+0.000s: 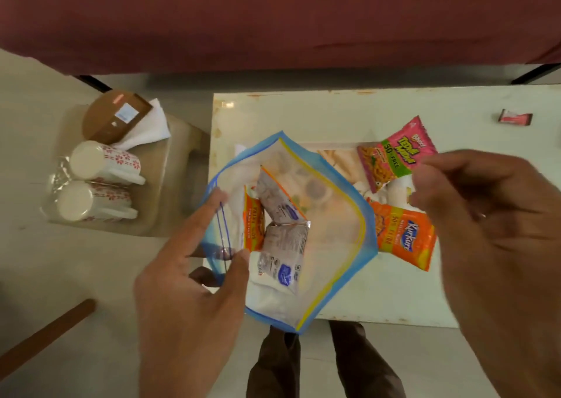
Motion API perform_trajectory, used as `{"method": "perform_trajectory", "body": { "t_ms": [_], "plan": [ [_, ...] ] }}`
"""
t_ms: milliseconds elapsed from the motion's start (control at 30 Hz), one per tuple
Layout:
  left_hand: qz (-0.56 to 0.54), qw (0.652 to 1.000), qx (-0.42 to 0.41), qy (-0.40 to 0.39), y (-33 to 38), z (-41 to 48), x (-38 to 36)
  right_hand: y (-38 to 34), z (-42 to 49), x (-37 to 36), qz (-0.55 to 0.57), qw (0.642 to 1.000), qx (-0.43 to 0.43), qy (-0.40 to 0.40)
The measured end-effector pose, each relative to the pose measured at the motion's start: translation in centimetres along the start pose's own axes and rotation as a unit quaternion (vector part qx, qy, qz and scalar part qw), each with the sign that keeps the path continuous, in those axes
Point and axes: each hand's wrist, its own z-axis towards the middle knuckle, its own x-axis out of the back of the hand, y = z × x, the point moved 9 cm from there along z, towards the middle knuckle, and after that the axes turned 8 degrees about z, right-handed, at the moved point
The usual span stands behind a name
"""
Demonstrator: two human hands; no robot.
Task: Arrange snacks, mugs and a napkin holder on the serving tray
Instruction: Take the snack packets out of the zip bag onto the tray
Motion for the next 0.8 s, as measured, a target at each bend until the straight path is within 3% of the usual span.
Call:
{"method": "perform_trajectory", "body": {
  "t_ms": [67, 100, 133, 200, 233, 333, 467, 533, 667, 733, 800],
  "plan": [
    [-0.008, 1.0, 0.003, -0.003, 0.0, -0.1, 0.2, -2.8, 0.0, -5.2, -0.018, 0.987, 0.065, -0.149],
    [-0.011, 1.0, 0.0, -0.003, 0.0, -0.1, 0.2, -3.3, -0.3, -8.0, -0.072, 0.963, 0.106, -0.235],
    [-0.014, 1.0, -0.007, -0.001, 0.3, -0.3, 0.3, -2.9, -0.9, -11.0, -0.154, 0.921, 0.141, -0.33],
    [-0.032, 0.999, -0.024, -0.003, 1.3, -0.7, 0.5, 0.8, -3.0, -15.9, -0.342, 0.775, 0.193, -0.495],
    [-0.038, 0.999, -0.03, -0.003, 1.5, -0.9, 0.5, 2.4, -4.0, -17.5, -0.381, 0.716, 0.223, -0.541],
    [-0.047, 0.998, -0.037, -0.012, 2.0, -1.4, 0.3, 4.5, -6.7, -20.3, -0.381, 0.622, 0.319, -0.606],
    [-0.038, 0.999, -0.039, 0.004, 2.1, -1.5, 0.2, 8.2, -7.7, -21.8, -0.521, 0.501, 0.387, -0.572],
    [-0.026, 0.998, -0.048, 0.014, 1.9, -1.4, 0.3, 8.7, -8.4, -22.6, -0.496, 0.508, 0.387, -0.588],
    [-0.058, 0.998, -0.008, 0.011, -0.8, -0.4, 1.0, 3.5, -6.5, -22.1, -0.417, 0.638, 0.375, -0.528],
    [-0.103, 0.994, 0.022, 0.001, -2.0, 0.4, 1.1, 0.5, -5.2, -20.9, -0.455, 0.648, 0.368, -0.488],
    [-0.156, 0.988, 0.015, 0.006, -3.1, 1.3, 1.7, -2.4, -3.4, -19.0, -0.472, 0.685, 0.328, -0.448]
  ]
}}
